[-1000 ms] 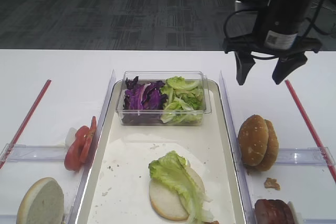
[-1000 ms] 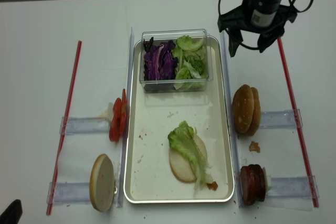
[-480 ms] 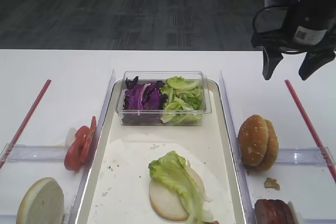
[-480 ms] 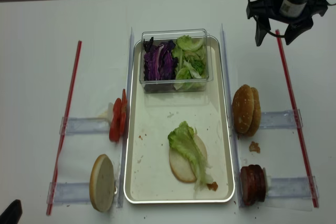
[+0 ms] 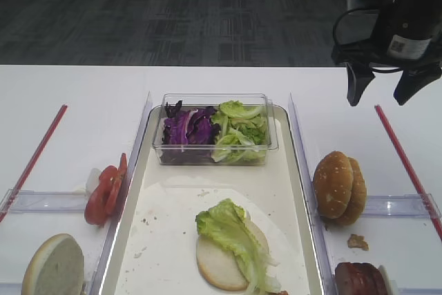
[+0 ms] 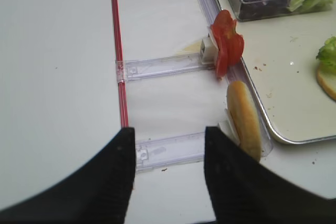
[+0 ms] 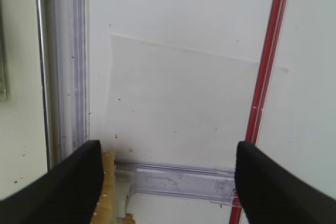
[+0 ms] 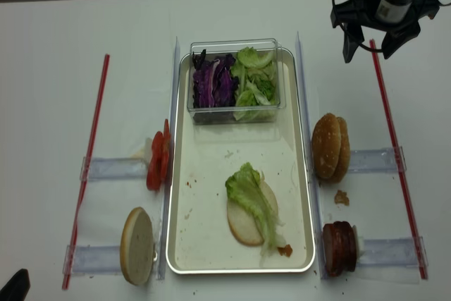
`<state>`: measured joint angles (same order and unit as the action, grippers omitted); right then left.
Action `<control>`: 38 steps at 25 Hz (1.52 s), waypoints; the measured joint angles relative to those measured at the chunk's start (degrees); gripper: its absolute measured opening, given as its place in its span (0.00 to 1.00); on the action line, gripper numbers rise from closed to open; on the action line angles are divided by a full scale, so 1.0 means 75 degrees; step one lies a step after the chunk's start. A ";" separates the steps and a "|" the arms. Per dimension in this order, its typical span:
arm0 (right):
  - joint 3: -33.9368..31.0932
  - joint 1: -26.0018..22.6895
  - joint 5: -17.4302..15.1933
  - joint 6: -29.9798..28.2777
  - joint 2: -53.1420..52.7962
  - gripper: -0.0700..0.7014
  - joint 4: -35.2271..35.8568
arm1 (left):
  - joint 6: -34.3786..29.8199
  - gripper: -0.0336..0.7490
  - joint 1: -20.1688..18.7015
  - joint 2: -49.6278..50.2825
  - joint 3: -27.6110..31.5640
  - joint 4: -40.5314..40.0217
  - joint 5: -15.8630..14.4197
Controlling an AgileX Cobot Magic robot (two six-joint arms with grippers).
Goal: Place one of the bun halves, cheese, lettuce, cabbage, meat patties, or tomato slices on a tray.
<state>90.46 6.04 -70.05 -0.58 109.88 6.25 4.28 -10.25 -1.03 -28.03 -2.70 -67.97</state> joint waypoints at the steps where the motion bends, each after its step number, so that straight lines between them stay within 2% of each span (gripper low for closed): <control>1: 0.0000 0.0000 0.0000 0.0000 0.0000 0.79 0.0000 | 0.0000 0.42 0.0000 0.0000 0.0000 0.0000 0.0000; 8: -0.0502 0.0000 0.0000 0.0000 -0.0897 0.79 -0.0147 | 0.0000 0.42 0.0000 0.0000 0.0000 0.0000 0.0000; 15: -0.1919 0.0000 -0.0017 0.0014 -0.2317 0.79 -0.0147 | 0.0000 0.42 0.0000 0.0000 0.0000 0.0000 0.0000; 29: -0.4538 0.0000 -0.0114 0.0077 -0.6126 0.79 -0.0176 | 0.0000 0.42 0.0000 0.0000 0.0000 0.0000 0.0000; 38: -0.5773 0.0000 -0.0194 0.0077 -0.8886 0.79 -0.0333 | 0.0000 0.42 0.0000 0.0000 0.0000 0.0000 0.0000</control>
<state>47.16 6.04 -71.50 0.00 43.23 3.75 4.28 -10.25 -1.03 -28.03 -2.70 -67.97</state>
